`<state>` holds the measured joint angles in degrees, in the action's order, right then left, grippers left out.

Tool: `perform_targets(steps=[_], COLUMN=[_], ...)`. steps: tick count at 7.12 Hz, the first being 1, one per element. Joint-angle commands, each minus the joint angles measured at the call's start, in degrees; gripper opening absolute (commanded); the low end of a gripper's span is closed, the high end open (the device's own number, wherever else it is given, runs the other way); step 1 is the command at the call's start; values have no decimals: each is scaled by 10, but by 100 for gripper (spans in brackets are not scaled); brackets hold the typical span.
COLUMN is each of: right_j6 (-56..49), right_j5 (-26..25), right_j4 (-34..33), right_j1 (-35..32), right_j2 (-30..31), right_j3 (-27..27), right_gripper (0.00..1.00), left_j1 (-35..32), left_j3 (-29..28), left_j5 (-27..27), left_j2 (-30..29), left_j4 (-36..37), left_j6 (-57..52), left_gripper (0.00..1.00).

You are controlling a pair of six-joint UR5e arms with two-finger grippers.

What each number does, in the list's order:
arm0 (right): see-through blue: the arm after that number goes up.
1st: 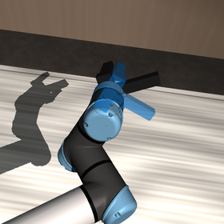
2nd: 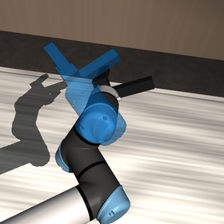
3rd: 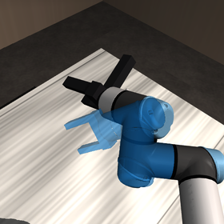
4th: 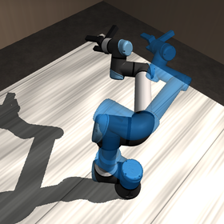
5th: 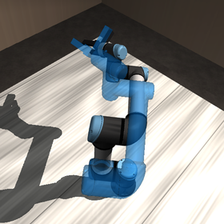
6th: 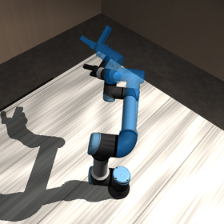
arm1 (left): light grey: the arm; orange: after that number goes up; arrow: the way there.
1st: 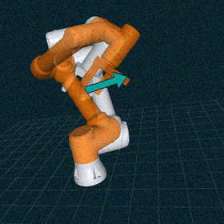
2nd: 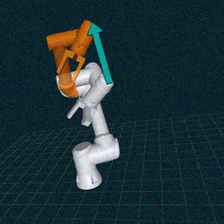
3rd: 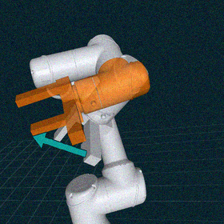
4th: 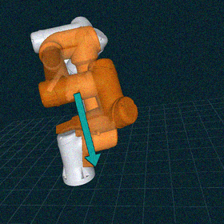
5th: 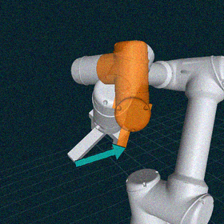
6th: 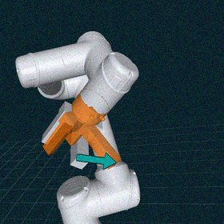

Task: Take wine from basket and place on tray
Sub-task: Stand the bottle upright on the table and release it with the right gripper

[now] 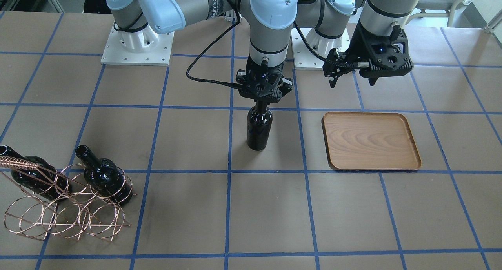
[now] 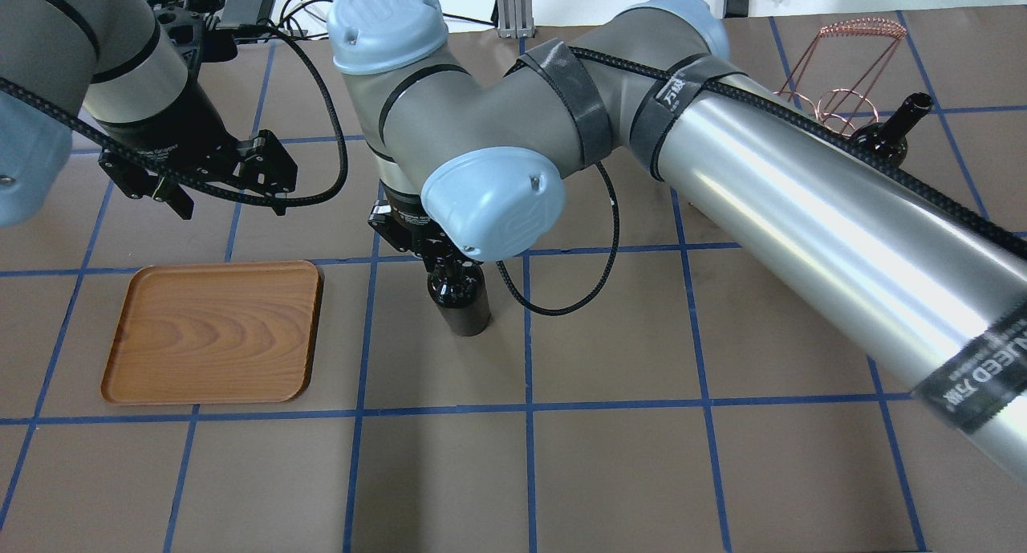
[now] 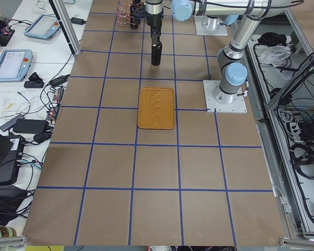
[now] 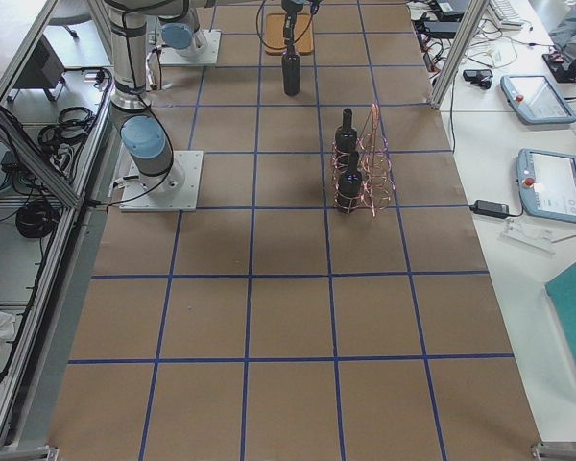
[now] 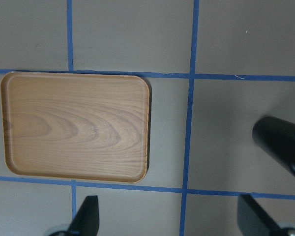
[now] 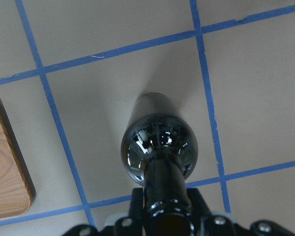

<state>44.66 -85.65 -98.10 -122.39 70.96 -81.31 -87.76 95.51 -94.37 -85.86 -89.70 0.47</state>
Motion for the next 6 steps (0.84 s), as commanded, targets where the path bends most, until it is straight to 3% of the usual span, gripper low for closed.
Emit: perform_targets(steps=[1, 3, 4, 6], right_j6=[-5, -106, -206, -379], right_j5=[6, 1, -4, -61], right_j4=[-4, 24, 76, 116], right_j1=[13, 63, 121, 217], right_j2=[9, 61, 98, 150], right_j3=[13, 21, 21, 20], right_gripper=[100, 100, 100, 100], left_j1=[0, -1, -11, -67], left_j3=[0, 0, -1, -7], left_j5=[5, 30, 37, 59], left_j2=[0, 0, 0, -4], left_j4=[-6, -2, -4, -4], left_j6=[-2, 0, 7, 47], left_gripper=[100, 100, 100, 100])
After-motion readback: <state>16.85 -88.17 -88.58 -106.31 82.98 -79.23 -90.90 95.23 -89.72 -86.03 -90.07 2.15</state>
